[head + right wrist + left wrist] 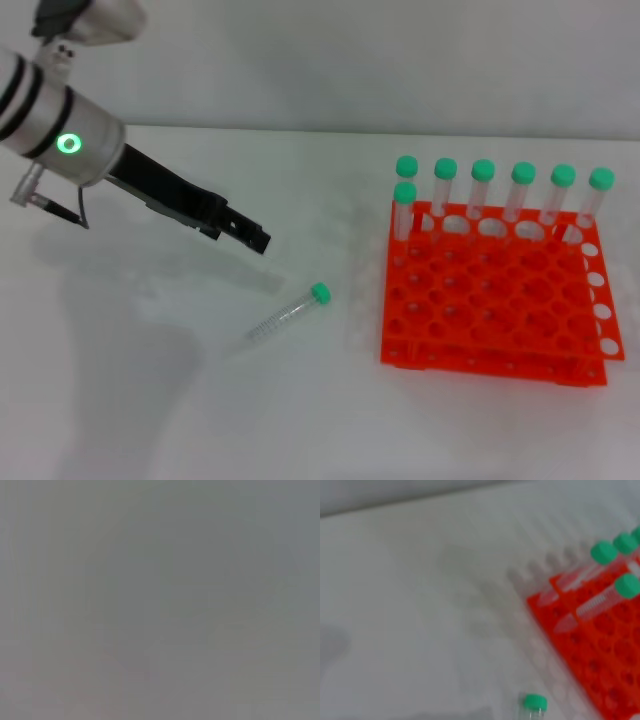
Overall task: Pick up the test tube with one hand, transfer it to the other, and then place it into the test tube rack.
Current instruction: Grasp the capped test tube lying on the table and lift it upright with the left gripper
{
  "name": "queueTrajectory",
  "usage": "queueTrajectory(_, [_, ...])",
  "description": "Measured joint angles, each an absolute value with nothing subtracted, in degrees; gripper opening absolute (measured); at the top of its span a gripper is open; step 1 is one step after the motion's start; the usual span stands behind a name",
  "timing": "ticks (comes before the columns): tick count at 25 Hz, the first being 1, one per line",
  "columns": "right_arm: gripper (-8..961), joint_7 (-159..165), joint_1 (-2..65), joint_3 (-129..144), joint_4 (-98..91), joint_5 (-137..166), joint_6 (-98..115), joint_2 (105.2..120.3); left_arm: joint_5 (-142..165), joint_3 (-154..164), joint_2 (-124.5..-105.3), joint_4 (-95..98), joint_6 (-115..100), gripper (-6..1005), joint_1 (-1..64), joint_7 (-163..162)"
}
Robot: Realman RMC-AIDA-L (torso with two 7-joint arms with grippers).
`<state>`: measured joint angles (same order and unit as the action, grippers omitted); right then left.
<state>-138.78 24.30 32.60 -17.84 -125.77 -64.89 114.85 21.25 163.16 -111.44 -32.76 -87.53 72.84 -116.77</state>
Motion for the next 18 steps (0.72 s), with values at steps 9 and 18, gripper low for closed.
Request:
queueTrajectory(9, [841, -138.6, 24.0, 32.6, -17.5, -125.8, -65.0, 115.01, 39.6, 163.1, -118.14, -31.4, -79.2, 875, 80.6, -126.1])
queueTrajectory(18, [840, -138.5, 24.0, 31.9, -17.1, -125.8, -65.0, 115.13, 44.4, 163.1, -118.68, -21.0, -74.1, 875, 80.9, -131.2])
